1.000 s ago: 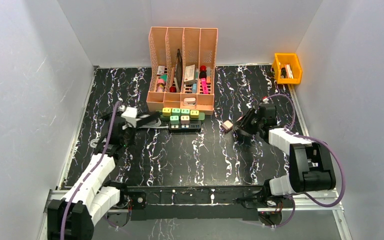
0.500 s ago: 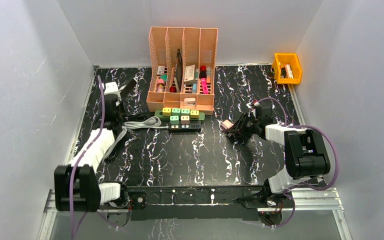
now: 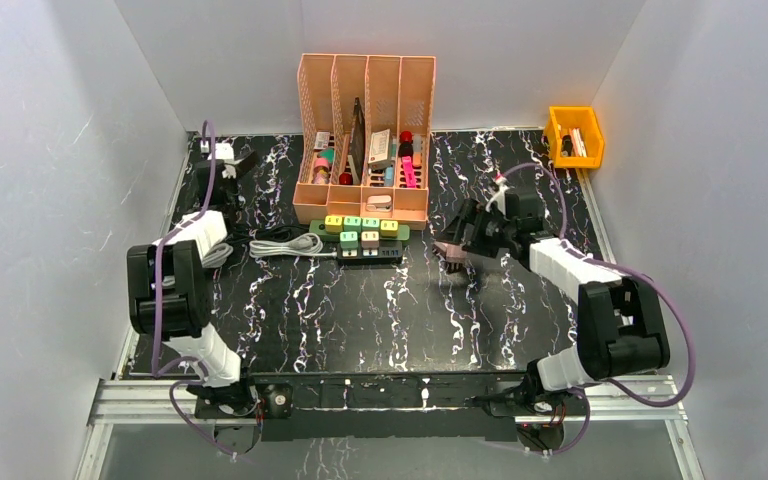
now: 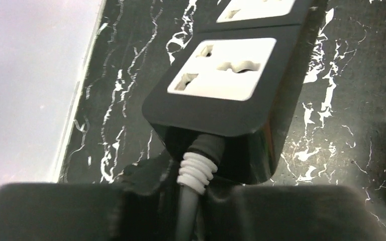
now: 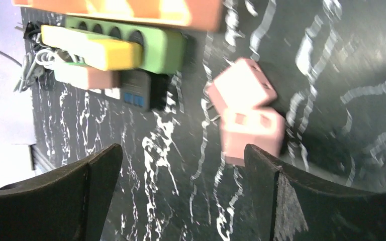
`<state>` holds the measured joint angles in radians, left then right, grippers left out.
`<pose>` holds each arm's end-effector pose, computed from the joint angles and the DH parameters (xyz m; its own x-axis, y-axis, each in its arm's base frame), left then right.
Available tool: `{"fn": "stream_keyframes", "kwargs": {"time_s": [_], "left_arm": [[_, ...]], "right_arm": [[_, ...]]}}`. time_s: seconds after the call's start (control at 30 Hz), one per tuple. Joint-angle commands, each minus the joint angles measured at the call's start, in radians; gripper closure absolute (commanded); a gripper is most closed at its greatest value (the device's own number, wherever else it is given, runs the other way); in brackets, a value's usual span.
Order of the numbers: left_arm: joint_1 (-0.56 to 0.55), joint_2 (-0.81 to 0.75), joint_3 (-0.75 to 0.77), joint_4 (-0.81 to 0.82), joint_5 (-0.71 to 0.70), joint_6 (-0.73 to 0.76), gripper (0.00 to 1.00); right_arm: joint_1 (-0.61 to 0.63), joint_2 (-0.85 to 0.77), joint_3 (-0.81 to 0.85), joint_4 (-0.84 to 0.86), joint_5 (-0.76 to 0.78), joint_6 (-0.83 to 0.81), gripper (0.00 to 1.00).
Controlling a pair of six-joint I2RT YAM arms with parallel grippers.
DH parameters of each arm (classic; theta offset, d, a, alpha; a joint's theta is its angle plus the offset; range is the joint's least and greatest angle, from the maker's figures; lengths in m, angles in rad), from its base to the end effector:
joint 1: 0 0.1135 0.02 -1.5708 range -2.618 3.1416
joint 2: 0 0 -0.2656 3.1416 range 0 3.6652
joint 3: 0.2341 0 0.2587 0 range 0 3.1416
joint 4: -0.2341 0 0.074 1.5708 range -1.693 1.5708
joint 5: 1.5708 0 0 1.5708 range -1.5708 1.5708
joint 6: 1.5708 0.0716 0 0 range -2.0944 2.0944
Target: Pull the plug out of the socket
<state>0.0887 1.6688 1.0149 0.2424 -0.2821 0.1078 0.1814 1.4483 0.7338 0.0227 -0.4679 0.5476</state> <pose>0.4097 0.0564 0.2153 -0.4326 0.0653 -0.8992 -0.2944 0.9325 0.2093 0.3120 0.0901 0.1696 -0.7974 0.3262 -0.5077 -0.1025 0.7559 0.6466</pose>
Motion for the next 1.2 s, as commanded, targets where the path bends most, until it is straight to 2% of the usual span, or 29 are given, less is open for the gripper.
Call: {"fn": "stream_keyframes", "kwargs": {"time_s": [0.0, 0.03, 0.07, 0.1, 0.23, 0.3, 0.43, 0.53, 0.6, 0.7, 0.83, 0.97, 1.07, 1.17], "left_arm": [[0.082, 0.059, 0.07, 0.004, 0.173, 0.08, 0.64], [0.092, 0.075, 0.074, 0.002, 0.168, 0.067, 0.4], [0.097, 0.086, 0.079, -0.008, 0.171, 0.058, 0.07], [0.098, 0.095, 0.083, -0.023, 0.188, 0.056, 0.02], [0.098, 0.051, 0.092, -0.063, 0.265, -0.031, 0.02], [0.093, -0.006, 0.099, -0.085, 0.298, -0.108, 0.02], [0.001, -0.118, 0.11, -0.172, 0.383, -0.196, 0.02], [-0.143, -0.188, 0.069, -0.223, 0.369, -0.152, 0.02], [-0.194, -0.216, 0.04, -0.275, 0.35, -0.175, 0.02], [-0.21, -0.262, -0.013, -0.33, 0.277, -0.295, 0.02], [-0.212, -0.332, -0.071, -0.42, 0.24, -0.319, 0.02], [-0.218, -0.428, -0.176, -0.41, 0.254, -0.363, 0.02], [-0.245, -0.459, -0.174, -0.422, 0.234, -0.37, 0.02], [-0.279, -0.465, -0.163, -0.423, 0.226, -0.378, 0.02]], "right_arm": [[0.137, -0.094, 0.141, 0.011, 0.153, -0.111, 0.02], [0.171, -0.107, 0.149, 0.024, 0.204, -0.124, 0.02], [0.2, -0.119, 0.158, 0.046, 0.247, -0.147, 0.02], [0.231, -0.124, 0.164, 0.067, 0.286, -0.162, 0.02], [0.291, -0.065, 0.231, 0.069, 0.325, -0.229, 0.02], [0.35, -0.01, 0.283, 0.036, 0.394, -0.271, 0.02], [0.477, 0.112, 0.384, -0.017, 0.522, -0.331, 0.02], [0.528, 0.191, 0.444, -0.028, 0.552, -0.32, 0.02], [0.541, 0.249, 0.506, -0.068, 0.562, -0.284, 0.04], [0.546, 0.333, 0.573, -0.114, 0.575, -0.221, 0.13], [0.565, 0.387, 0.624, -0.14, 0.595, -0.165, 0.19], [0.585, 0.462, 0.705, -0.211, 0.629, -0.152, 0.21], [0.604, 0.482, 0.749, -0.276, 0.669, -0.135, 0.22], [0.64, 0.428, 0.723, -0.274, 0.76, -0.132, 0.21]]}}
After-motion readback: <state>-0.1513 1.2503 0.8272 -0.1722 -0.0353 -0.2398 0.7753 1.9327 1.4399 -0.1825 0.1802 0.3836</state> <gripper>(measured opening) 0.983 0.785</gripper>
